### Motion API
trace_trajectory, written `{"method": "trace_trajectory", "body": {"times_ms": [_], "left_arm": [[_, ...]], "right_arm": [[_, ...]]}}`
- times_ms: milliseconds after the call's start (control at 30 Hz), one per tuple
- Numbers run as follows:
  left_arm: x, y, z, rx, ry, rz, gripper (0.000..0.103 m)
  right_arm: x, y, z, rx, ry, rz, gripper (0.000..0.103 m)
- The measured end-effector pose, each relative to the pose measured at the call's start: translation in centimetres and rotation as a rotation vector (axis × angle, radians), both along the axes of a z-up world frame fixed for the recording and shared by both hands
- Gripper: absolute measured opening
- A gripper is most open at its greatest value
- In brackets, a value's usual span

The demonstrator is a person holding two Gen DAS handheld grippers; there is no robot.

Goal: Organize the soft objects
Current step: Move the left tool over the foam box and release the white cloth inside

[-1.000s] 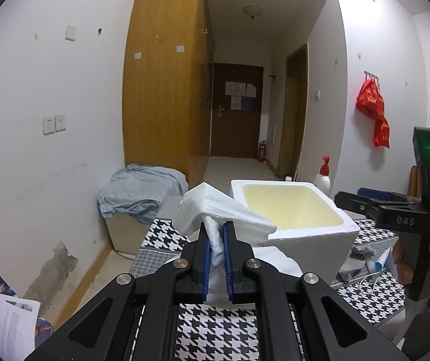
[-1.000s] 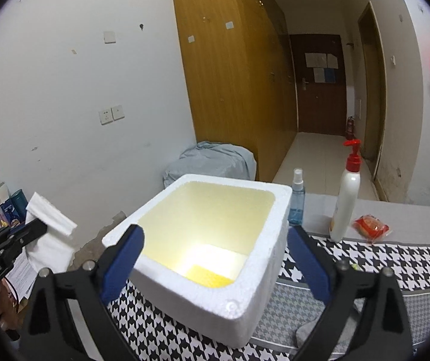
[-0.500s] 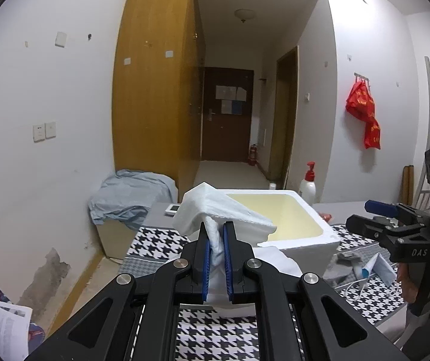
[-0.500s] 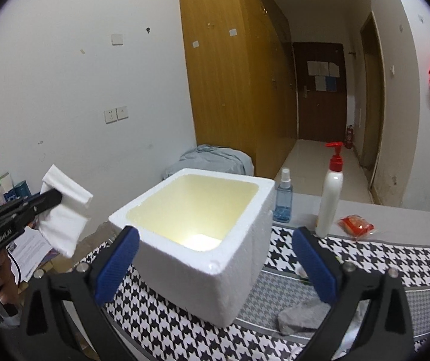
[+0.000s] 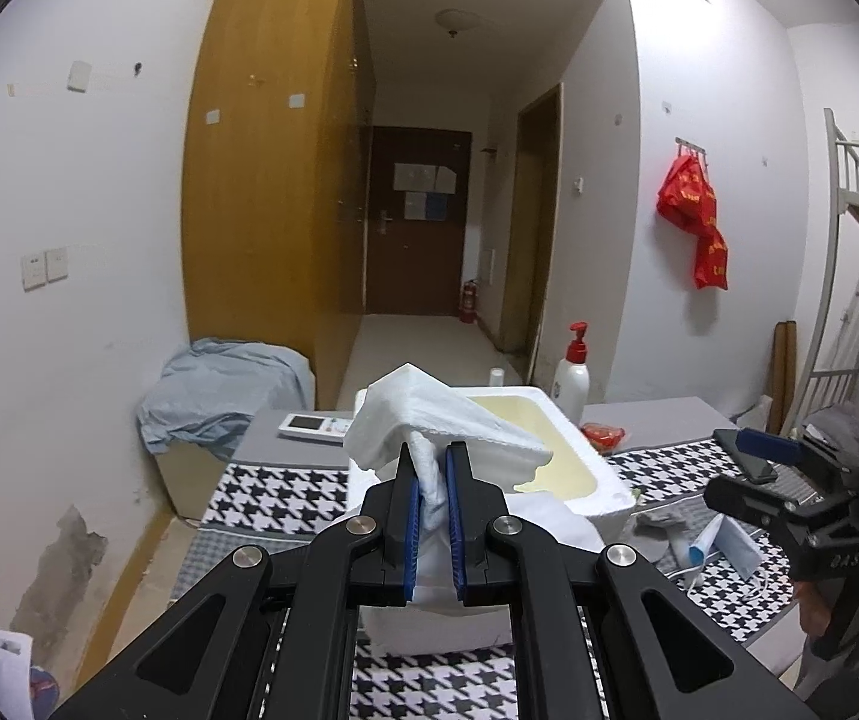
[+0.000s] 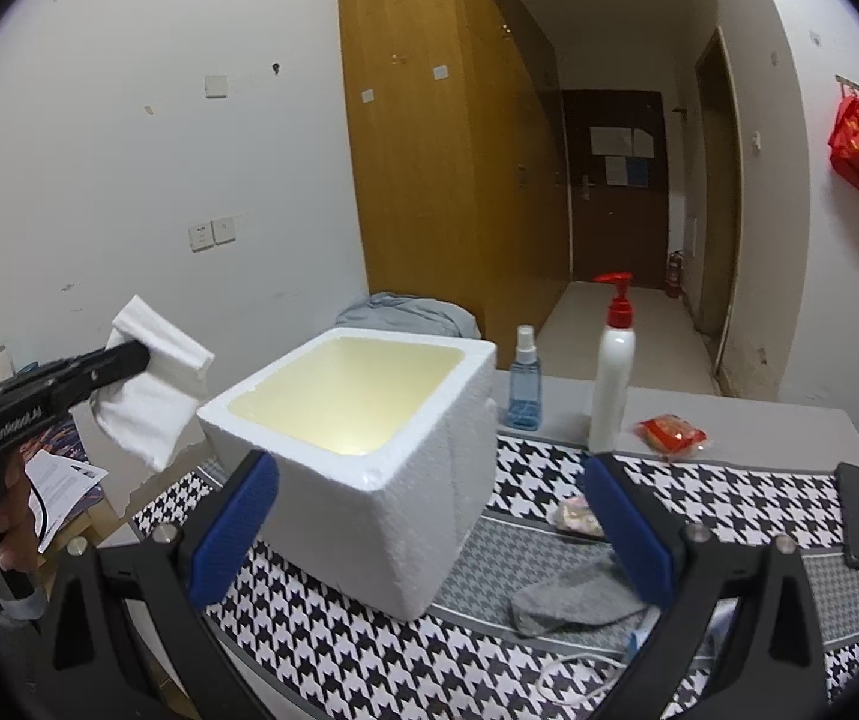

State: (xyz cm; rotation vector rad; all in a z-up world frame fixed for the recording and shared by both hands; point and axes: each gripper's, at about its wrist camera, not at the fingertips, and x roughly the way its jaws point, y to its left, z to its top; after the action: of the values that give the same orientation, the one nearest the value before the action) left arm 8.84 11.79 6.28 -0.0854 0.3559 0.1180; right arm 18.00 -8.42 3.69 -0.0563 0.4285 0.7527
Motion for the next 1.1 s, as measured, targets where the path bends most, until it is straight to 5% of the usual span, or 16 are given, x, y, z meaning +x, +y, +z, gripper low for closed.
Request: {"method": "trace_trajectory", "body": {"times_ms": [1100], "left_arm": [[9.4,-0.5,-1.9,-0.022,0.111,-0.035,0.009]], "right_arm": [[-0.5,-7.3,-4.0,-0.01,0.061,-0.203,0.103]]}}
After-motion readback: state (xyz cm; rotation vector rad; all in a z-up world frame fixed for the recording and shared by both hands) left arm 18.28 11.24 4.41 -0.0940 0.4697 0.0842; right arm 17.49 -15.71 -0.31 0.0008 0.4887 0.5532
